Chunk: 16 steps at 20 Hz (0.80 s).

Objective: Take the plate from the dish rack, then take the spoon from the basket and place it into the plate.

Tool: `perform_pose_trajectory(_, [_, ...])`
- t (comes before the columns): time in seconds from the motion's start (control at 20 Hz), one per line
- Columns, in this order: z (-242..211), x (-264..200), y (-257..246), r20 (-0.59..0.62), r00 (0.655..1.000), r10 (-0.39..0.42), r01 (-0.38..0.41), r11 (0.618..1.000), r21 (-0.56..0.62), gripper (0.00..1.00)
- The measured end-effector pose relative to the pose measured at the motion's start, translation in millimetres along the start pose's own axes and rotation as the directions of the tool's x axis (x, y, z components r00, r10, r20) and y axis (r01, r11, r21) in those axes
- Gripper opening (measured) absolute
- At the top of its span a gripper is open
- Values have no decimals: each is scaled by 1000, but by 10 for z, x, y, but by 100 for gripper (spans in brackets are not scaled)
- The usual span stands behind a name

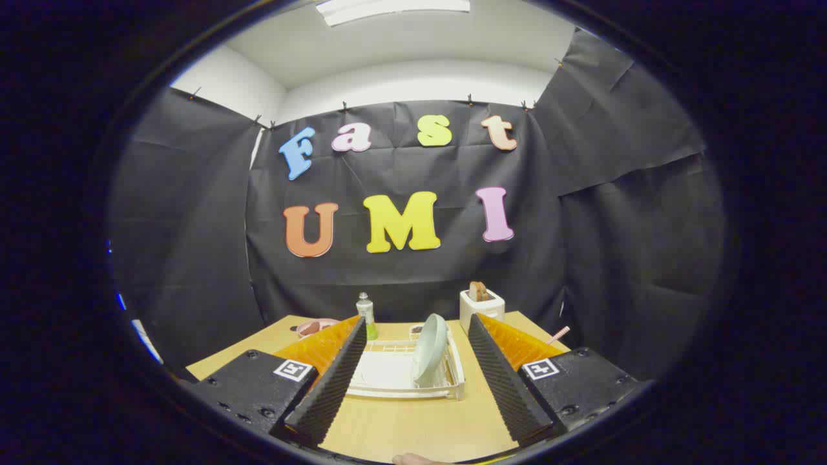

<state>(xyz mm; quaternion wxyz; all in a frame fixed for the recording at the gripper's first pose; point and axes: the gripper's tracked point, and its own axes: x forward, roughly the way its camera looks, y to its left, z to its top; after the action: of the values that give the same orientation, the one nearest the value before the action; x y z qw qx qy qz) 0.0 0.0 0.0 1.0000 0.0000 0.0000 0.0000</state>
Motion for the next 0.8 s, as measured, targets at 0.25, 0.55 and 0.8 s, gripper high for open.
perform_pose_trajectory(0.25, [14,29,86,-22,1000,7,-8,998,-55,100])
perform_pose_trajectory(0.55, [44,0,150,-5,999,32,-32,999,-37,100])
perform_pose_trajectory(0.8, [-30,-7,44,-28,1000,0,-2,997,-77,100])
